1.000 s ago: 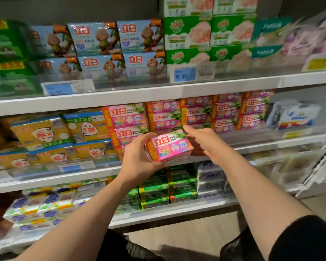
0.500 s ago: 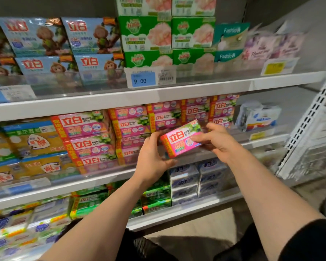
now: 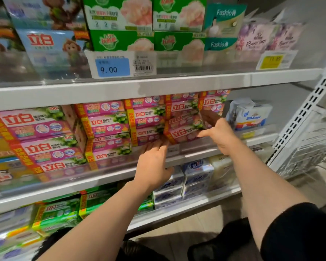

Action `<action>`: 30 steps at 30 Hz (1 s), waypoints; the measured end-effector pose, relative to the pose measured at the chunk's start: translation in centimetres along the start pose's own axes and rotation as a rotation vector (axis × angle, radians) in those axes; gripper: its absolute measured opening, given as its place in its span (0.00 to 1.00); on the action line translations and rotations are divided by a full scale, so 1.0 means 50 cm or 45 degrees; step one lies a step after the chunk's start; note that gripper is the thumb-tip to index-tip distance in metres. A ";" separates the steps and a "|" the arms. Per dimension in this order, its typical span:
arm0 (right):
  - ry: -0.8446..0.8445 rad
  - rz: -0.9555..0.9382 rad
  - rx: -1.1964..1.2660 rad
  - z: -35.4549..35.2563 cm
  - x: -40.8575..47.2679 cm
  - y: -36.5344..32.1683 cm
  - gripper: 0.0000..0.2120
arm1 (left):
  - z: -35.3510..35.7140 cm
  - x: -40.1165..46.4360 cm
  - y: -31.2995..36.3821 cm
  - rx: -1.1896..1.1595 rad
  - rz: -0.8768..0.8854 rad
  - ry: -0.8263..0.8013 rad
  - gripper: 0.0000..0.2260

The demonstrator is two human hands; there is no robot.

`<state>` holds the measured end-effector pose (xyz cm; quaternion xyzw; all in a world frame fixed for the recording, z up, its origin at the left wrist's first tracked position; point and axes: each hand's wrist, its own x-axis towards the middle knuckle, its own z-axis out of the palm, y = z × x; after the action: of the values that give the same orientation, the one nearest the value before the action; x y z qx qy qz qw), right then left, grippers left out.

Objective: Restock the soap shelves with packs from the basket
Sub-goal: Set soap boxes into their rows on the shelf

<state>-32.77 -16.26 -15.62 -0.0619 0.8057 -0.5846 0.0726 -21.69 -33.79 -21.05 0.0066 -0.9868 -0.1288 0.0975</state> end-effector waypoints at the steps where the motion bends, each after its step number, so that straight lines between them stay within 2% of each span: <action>1: -0.003 0.009 -0.147 -0.007 0.005 0.003 0.23 | 0.004 0.002 0.002 0.044 -0.006 -0.002 0.28; 3: 0.030 0.060 -0.345 -0.016 0.014 0.018 0.15 | 0.013 0.005 0.004 0.067 -0.006 0.015 0.30; 7: 0.080 0.011 -0.365 -0.005 0.033 0.040 0.22 | 0.025 0.013 0.001 0.032 0.000 0.042 0.31; 10: 0.074 -0.039 -0.348 0.000 0.038 0.041 0.24 | 0.029 0.014 -0.002 0.026 0.004 0.057 0.34; 13: 0.108 -0.031 -0.460 0.007 0.033 0.044 0.20 | 0.024 0.015 -0.001 0.045 0.002 0.019 0.34; 16: 0.230 -0.042 -0.562 0.011 0.007 0.039 0.15 | 0.007 0.013 0.000 0.020 0.002 -0.068 0.33; 19: 0.299 -0.038 -0.520 -0.002 -0.044 0.021 0.23 | -0.016 -0.004 0.009 -0.107 0.008 -0.043 0.32; 21: 0.269 -0.021 -0.487 -0.031 -0.089 0.013 0.27 | -0.029 -0.027 0.030 -0.306 0.016 0.058 0.31; 24: 0.201 -0.064 -0.574 -0.111 -0.175 -0.009 0.22 | -0.052 -0.059 0.090 -0.549 0.046 0.145 0.25; 27: 0.150 -0.138 -0.525 -0.217 -0.284 -0.046 0.16 | -0.071 -0.083 0.189 -0.747 0.172 0.089 0.20; 30: 0.295 -0.181 -0.601 -0.345 -0.399 -0.058 0.13 | -0.091 -0.109 0.318 -0.795 0.446 -0.007 0.16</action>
<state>-16.39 2.60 -6.72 -0.0662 0.9162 -0.3874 -0.0778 -15.30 -19.37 -13.71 -0.1932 -0.8863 -0.4054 0.1127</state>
